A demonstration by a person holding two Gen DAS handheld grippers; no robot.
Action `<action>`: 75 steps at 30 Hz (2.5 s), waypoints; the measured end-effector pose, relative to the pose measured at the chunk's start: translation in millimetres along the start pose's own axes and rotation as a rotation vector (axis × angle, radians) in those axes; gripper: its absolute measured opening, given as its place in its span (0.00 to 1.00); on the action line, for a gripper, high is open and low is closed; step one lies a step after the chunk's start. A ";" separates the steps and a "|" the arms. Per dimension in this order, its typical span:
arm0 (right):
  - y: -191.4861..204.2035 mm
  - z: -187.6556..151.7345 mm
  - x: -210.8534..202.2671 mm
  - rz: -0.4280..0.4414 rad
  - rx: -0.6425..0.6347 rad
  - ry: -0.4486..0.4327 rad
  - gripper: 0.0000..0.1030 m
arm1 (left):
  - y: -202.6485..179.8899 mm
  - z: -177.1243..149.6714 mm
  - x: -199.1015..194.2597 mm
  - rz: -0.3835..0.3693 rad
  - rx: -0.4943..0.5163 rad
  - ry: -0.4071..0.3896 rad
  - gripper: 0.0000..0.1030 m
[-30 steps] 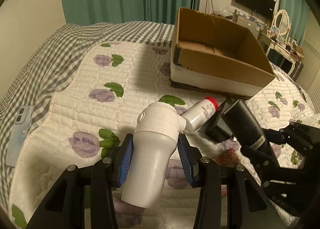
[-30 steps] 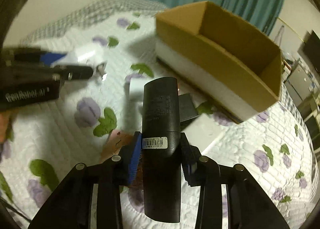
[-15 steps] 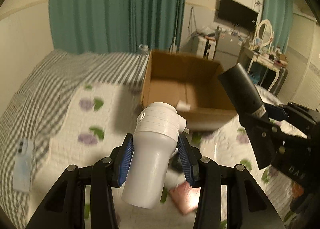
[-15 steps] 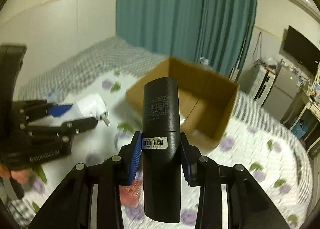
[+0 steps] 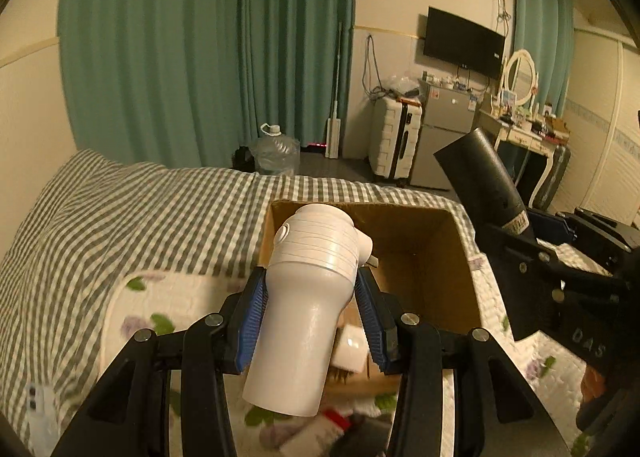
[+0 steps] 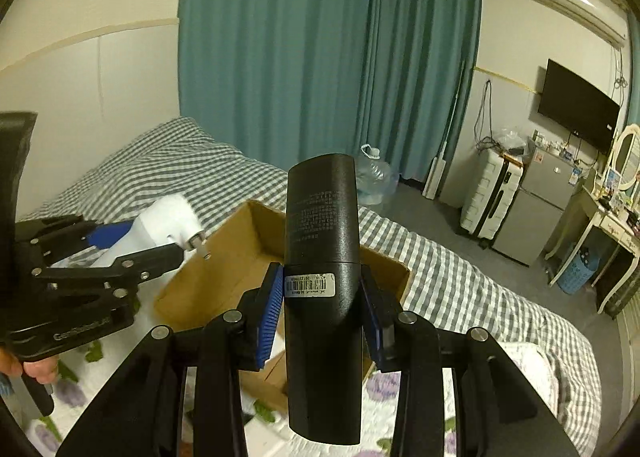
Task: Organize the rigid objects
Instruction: 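Release the white spray bottle into the box with the left gripper while the right drops the black case in, then grasp the pink Romantic Rose card with the right gripper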
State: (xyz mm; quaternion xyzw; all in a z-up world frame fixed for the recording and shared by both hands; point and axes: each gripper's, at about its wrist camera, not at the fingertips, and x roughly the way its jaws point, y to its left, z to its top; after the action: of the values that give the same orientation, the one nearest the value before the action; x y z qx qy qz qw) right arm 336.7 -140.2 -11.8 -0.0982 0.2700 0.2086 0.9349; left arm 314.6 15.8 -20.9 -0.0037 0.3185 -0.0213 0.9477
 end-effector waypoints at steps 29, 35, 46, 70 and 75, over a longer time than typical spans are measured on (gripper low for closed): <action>-15.8 -35.2 91.9 0.015 0.051 0.119 0.36 | 0.2 -25.8 53.8 0.042 0.035 0.064 0.57; -12.1 -34.0 60.6 -0.026 0.079 0.083 0.67 | 1.7 -30.3 -4.1 0.043 0.032 -0.014 0.62; 21.8 -41.4 -58.7 -0.083 0.075 -0.014 0.85 | 11.8 -65.1 -97.3 0.065 0.000 -0.057 0.67; 130.0 -210.7 18.8 0.082 0.006 0.365 0.91 | 34.2 -203.8 -42.2 0.133 -0.009 0.278 0.67; 136.5 -222.7 35.8 0.174 0.031 0.411 0.78 | 35.3 -205.4 -40.9 0.132 -0.027 0.288 0.67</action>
State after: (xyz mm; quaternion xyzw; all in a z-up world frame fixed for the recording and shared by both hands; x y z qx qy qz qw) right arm 200.5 -72.1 -227.0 -0.1009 0.4653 0.2598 0.8402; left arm 159.4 54.1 -160.6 0.0078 0.4511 0.0448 0.8913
